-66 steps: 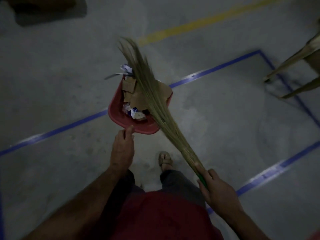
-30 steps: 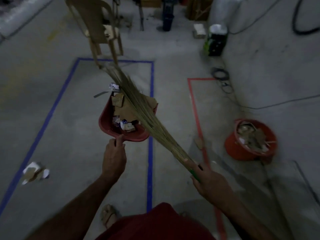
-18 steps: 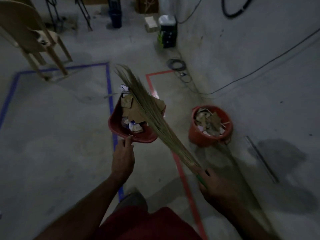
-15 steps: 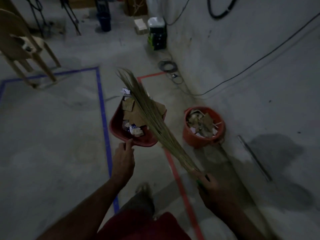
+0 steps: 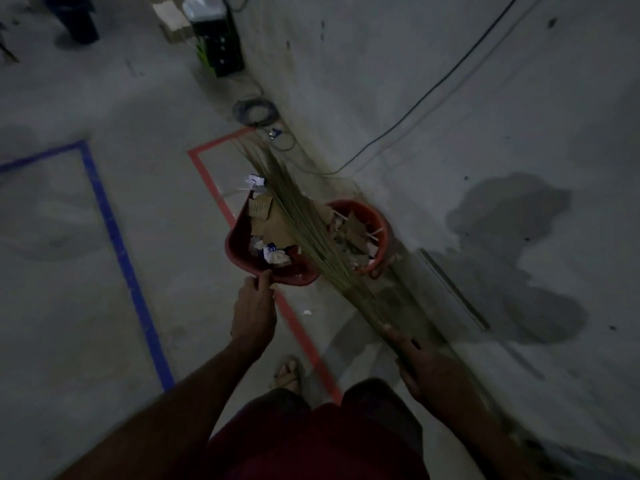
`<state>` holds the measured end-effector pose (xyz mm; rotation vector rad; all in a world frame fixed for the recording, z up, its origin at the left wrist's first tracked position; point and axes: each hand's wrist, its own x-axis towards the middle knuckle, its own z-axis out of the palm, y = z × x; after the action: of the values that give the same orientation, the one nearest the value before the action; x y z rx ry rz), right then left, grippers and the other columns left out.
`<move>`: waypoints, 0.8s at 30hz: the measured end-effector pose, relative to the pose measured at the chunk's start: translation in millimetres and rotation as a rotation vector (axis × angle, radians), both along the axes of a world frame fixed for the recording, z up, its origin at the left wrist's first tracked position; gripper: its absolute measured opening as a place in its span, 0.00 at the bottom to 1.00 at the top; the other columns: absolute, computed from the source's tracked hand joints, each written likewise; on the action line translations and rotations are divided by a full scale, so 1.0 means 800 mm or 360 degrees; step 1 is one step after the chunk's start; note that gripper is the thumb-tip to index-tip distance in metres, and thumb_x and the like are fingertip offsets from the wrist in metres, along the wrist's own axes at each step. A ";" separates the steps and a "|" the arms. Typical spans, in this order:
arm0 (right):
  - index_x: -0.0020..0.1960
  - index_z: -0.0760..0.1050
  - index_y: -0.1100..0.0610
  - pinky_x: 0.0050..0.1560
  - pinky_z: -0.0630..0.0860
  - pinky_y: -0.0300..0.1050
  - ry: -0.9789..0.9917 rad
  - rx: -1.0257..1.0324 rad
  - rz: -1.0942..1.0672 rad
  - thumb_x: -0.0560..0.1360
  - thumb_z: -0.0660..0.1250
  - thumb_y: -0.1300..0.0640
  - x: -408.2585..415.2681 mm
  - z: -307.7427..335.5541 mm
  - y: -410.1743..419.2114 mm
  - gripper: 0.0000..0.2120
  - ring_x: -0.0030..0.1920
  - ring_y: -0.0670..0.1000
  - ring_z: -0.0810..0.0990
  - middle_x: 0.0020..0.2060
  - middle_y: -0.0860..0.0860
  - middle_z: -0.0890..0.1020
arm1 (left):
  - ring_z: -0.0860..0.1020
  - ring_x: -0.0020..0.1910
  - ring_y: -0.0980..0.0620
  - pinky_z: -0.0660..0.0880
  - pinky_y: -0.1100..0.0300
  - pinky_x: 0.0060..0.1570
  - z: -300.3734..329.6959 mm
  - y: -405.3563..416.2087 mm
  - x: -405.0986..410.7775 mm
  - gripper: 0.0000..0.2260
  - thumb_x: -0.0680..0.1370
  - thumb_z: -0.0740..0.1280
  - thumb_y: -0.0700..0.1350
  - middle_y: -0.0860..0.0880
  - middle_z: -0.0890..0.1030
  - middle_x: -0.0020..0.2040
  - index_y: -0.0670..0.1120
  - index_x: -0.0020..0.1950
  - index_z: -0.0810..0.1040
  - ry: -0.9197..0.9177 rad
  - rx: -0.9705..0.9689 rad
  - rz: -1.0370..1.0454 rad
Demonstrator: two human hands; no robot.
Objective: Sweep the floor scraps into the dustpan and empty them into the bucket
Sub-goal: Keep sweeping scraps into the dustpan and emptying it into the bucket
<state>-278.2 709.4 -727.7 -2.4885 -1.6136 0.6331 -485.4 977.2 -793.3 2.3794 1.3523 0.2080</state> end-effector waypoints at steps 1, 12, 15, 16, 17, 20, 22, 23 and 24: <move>0.79 0.45 0.35 0.30 0.76 0.49 0.0004 -0.0027 -0.0002 0.76 0.60 0.47 0.016 -0.004 -0.001 0.37 0.32 0.48 0.75 0.41 0.47 0.75 | 0.67 0.43 0.47 0.64 0.55 0.38 -0.005 0.002 0.017 0.16 0.79 0.65 0.39 0.40 0.73 0.49 0.44 0.66 0.69 0.0014 -0.0019 -0.0019; 0.77 0.48 0.31 0.26 0.65 0.35 0.0008 -0.0209 0.0040 0.74 0.67 0.51 0.215 -0.054 0.019 0.41 0.32 0.42 0.69 0.45 0.45 0.75 | 0.72 0.52 0.40 0.72 0.49 0.43 -0.075 0.013 0.195 0.23 0.75 0.70 0.38 0.41 0.72 0.57 0.44 0.69 0.68 0.0251 -0.0370 0.0052; 0.77 0.47 0.30 0.29 0.67 0.36 0.0036 -0.0251 0.0077 0.76 0.63 0.48 0.272 -0.070 0.026 0.38 0.34 0.42 0.69 0.47 0.45 0.74 | 0.74 0.50 0.40 0.73 0.49 0.45 -0.091 0.015 0.250 0.22 0.77 0.65 0.37 0.39 0.73 0.58 0.43 0.70 0.67 0.0397 -0.0357 0.0076; 0.77 0.48 0.30 0.30 0.64 0.35 0.0045 -0.0246 0.0084 0.76 0.62 0.48 0.291 -0.074 0.029 0.36 0.35 0.42 0.69 0.48 0.45 0.74 | 0.74 0.51 0.40 0.73 0.49 0.47 -0.096 0.016 0.269 0.23 0.77 0.66 0.38 0.39 0.73 0.59 0.43 0.72 0.66 0.0457 -0.0350 0.0077; 0.77 0.49 0.30 0.31 0.63 0.34 0.0046 -0.0248 0.0078 0.77 0.62 0.47 0.309 -0.077 0.033 0.35 0.35 0.42 0.70 0.49 0.46 0.75 | 0.75 0.54 0.40 0.73 0.49 0.49 -0.100 0.017 0.289 0.27 0.77 0.67 0.40 0.39 0.73 0.62 0.44 0.75 0.63 0.0533 -0.0348 0.0069; 0.77 0.52 0.31 0.32 0.67 0.36 0.0059 -0.0254 0.0080 0.77 0.63 0.49 0.357 -0.086 0.046 0.34 0.36 0.44 0.74 0.49 0.45 0.74 | 0.74 0.60 0.39 0.74 0.47 0.55 -0.113 0.022 0.347 0.34 0.78 0.68 0.41 0.39 0.71 0.67 0.45 0.80 0.55 0.0720 -0.0424 0.0045; 0.78 0.55 0.34 0.33 0.73 0.40 0.0019 -0.0243 0.0094 0.76 0.66 0.50 0.388 -0.098 0.051 0.35 0.36 0.47 0.78 0.47 0.47 0.75 | 0.74 0.60 0.39 0.72 0.47 0.55 -0.121 0.026 0.385 0.28 0.80 0.61 0.40 0.39 0.71 0.67 0.45 0.80 0.56 0.0803 -0.0423 0.0047; 0.77 0.59 0.37 0.32 0.75 0.42 0.0003 -0.0234 0.0095 0.75 0.68 0.51 0.402 -0.106 0.053 0.34 0.35 0.48 0.79 0.46 0.48 0.76 | 0.74 0.61 0.39 0.72 0.47 0.56 -0.125 0.027 0.402 0.26 0.81 0.59 0.40 0.39 0.71 0.68 0.45 0.79 0.57 0.0829 -0.0423 0.0074; 0.75 0.65 0.41 0.29 0.75 0.42 0.0012 -0.0192 0.0099 0.73 0.71 0.53 0.415 -0.115 0.054 0.33 0.33 0.50 0.79 0.44 0.50 0.76 | 0.73 0.63 0.39 0.72 0.47 0.58 -0.133 0.029 0.415 0.24 0.82 0.58 0.41 0.39 0.70 0.69 0.45 0.79 0.58 0.0865 -0.0432 0.0081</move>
<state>53.5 752.7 -819.7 -2.5234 -1.7049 0.7687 -153.7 1000.3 -899.9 2.2497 1.5474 -0.6136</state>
